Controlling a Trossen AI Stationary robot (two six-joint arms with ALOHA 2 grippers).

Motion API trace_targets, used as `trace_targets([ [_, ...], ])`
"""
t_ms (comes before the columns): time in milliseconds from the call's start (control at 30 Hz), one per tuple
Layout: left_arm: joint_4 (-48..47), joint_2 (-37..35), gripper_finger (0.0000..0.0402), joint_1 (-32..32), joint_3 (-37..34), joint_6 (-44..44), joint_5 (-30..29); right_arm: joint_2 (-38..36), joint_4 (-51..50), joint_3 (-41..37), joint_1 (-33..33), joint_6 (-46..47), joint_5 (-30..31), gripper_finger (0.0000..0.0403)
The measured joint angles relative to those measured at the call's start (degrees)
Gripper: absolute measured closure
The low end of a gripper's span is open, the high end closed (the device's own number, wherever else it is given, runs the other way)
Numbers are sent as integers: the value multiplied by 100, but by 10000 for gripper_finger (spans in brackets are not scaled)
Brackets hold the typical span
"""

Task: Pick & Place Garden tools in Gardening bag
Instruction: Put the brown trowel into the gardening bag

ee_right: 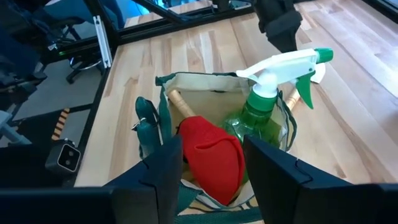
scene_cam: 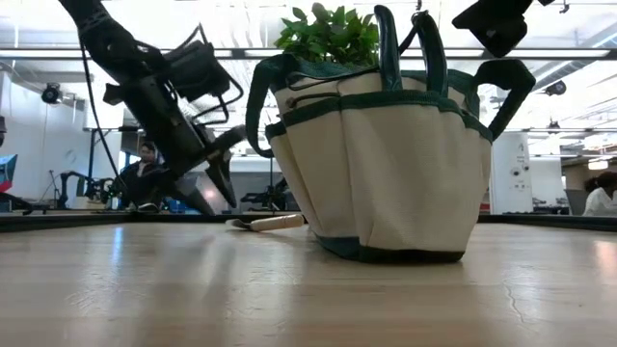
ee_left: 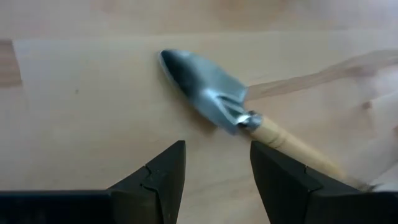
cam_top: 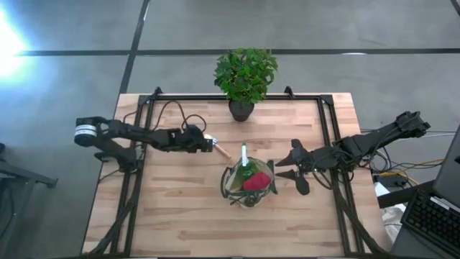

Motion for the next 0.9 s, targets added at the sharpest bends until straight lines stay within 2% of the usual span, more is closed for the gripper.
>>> trace_targets([
  [200, 233, 449, 218, 20, 0, -321, 110, 0, -7, 0, 0, -2, 2, 247],
  [433, 1345, 807, 218, 74, 9, -345, 396, 0, -8, 0, 0, -2, 4, 246],
  [900, 1368, 807, 218, 416, 4, -278, 388, 0, -10, 0, 0, -2, 3, 262],
])
